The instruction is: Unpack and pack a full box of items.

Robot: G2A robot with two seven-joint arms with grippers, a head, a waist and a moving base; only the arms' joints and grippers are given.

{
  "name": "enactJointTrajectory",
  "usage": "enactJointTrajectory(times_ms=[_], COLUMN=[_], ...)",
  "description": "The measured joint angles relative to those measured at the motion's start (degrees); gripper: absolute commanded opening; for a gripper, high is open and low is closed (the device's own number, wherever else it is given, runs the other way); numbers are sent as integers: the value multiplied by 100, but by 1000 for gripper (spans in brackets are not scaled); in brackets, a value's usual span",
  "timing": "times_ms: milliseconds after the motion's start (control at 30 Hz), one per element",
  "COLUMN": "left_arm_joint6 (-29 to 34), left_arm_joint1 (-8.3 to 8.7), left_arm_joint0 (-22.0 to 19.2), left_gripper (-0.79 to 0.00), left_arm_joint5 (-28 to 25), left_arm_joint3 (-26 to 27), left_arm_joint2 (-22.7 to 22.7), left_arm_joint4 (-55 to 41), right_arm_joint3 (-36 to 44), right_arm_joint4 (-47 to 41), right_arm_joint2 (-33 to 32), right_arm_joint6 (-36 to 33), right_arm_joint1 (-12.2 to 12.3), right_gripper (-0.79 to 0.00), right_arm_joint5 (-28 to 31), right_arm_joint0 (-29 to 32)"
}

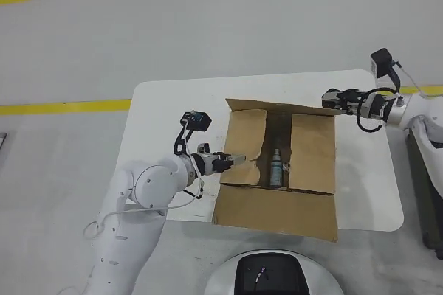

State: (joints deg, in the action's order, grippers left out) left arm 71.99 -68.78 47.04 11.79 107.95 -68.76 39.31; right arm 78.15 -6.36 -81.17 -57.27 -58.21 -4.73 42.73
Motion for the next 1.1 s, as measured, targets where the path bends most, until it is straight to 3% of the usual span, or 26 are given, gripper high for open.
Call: enactJointTrajectory(times_ms=[233,767,1100], left_arm_joint6=[199,178,-22], left_arm_joint1=[139,138,326], left_arm_joint0=[429,446,1072], left_gripper=[0,0,0], left_arm_joint5=[67,42,-1261], left_arm_joint3=[420,411,799], left_arm_joint2=[-805,-772,-908], left_arm_joint4=[13,-1,1236], right_arm_joint3=[660,1346,1376], right_arm_joint4=[581,589,784], right_arm_joint2=[41,177,291], right_arm_joint6=[93,587,660], right_arm_joint1=[73,94,106], right_gripper=[-785,-785,-785], right_arm_joint5=[-83,-400,-478], right_arm_joint0=[370,1095,1079])
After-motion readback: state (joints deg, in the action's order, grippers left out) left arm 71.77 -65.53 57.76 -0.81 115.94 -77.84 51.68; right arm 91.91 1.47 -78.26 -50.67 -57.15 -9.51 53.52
